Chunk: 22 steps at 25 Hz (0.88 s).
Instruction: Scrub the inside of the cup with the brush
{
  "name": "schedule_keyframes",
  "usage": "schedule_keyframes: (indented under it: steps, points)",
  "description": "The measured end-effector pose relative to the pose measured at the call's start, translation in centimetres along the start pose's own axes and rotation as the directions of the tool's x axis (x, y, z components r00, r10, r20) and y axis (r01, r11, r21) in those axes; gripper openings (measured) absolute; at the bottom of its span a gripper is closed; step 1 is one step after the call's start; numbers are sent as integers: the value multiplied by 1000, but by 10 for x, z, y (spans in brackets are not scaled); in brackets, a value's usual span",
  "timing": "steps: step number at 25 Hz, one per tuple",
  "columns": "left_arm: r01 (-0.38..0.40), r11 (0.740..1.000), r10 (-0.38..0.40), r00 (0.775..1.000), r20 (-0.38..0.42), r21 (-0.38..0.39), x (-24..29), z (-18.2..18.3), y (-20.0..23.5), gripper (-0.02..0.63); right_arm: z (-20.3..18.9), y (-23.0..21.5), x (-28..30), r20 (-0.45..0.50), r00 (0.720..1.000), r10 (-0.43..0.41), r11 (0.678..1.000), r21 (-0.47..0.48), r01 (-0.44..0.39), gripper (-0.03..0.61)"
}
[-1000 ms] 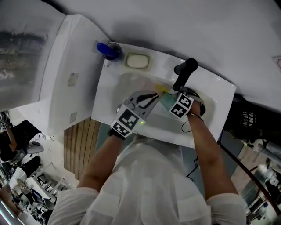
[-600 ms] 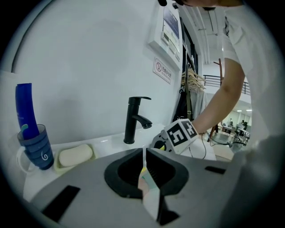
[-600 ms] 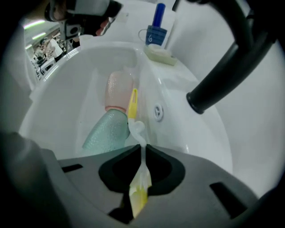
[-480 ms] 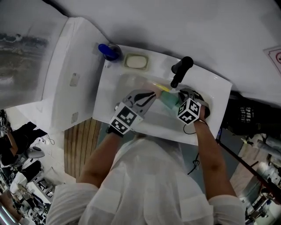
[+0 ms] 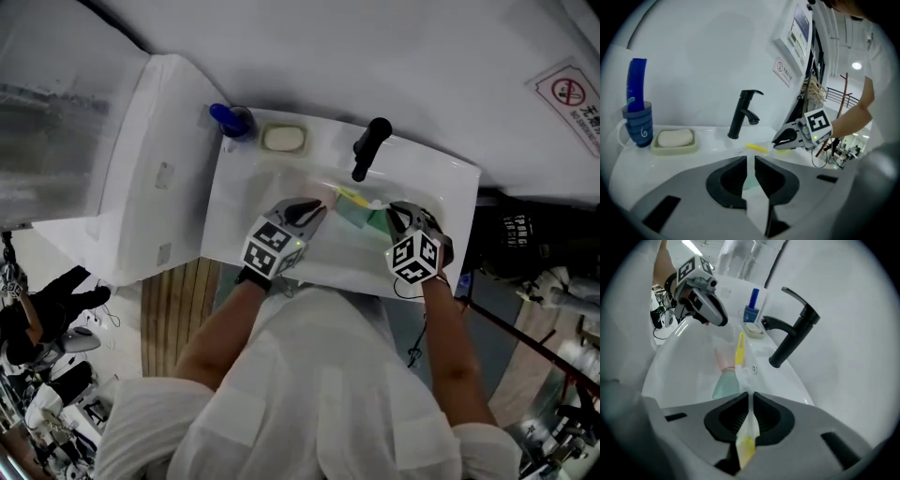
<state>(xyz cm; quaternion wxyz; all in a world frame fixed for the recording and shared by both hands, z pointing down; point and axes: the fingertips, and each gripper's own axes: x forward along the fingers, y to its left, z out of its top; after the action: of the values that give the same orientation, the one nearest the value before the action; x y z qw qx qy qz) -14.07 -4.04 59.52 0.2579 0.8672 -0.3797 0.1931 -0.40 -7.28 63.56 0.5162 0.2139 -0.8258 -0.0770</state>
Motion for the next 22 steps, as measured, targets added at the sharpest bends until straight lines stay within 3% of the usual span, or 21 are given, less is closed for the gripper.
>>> schedule_keyframes:
  steps: [2,4,7,11,17,22]
  points:
    - [36,998,-34,999,-37,54,11,-4,-13,55,-3,-2,-10,12,1000,-11,1000,15,11,35]
    - [82,987,-73,995,-63,142,24,-3,-28,144,-8,-5,-20,22,999,-23,999,36,22,35]
    - [149,957,-126,986,-108,250,44,0,-50,157,-15,-12,-34,42,998,-49,995,93,45,35]
    - [220,922,-168,968,-185,318,67,-5,-71,193,-23,-22,-53,80,993,-83,983,168,68,35]
    - [354,780,-174,915,-365,516,94,-26,-83,247,-21,-37,-76,157,980,-126,958,276,79,35]
    - [438,711,-168,865,-472,549,111,-39,-76,270,-23,-46,-86,228,956,-183,894,443,66,35]
